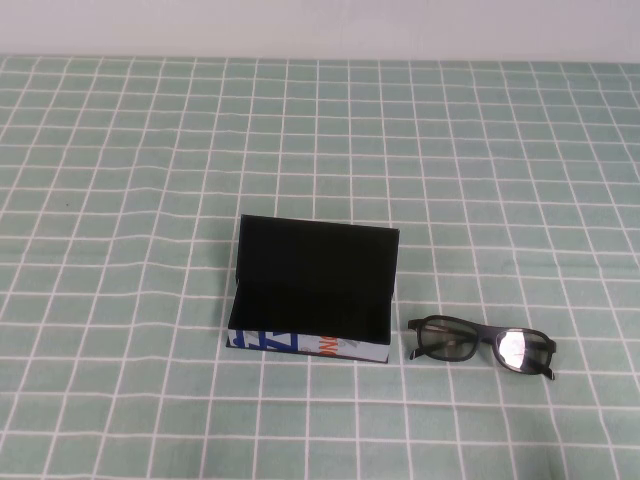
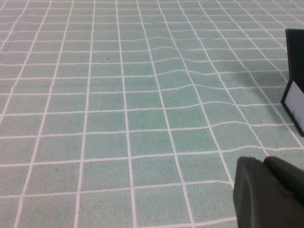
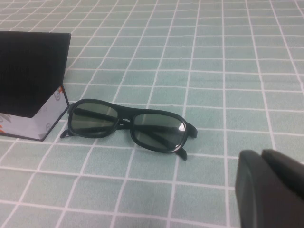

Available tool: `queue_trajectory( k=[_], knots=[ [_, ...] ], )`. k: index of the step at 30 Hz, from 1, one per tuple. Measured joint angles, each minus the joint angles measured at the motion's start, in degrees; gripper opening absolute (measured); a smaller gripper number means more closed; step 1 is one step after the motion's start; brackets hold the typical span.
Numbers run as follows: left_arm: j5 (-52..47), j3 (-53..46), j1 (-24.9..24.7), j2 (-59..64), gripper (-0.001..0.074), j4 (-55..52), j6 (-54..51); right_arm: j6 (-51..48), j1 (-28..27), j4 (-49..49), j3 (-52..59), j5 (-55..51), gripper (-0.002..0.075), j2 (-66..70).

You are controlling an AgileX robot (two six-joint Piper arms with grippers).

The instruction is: Return glasses to glasses case

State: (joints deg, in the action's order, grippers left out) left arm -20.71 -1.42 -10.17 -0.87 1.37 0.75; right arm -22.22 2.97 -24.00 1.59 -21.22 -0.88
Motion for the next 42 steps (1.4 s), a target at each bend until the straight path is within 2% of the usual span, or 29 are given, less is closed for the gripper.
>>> queue_trajectory(
  k=[36,42],
  knots=[
    [0.0,0.0,0.0,0.0,-0.0004,0.0,0.0,0.0,0.0,-0.2,0.0,0.0,-0.0013,0.0],
    [0.0,0.0,0.0,0.0,-0.0004,0.0,0.0,0.0,0.0,-2.1,0.0,6.8,-0.0013,0.0]
  ],
)
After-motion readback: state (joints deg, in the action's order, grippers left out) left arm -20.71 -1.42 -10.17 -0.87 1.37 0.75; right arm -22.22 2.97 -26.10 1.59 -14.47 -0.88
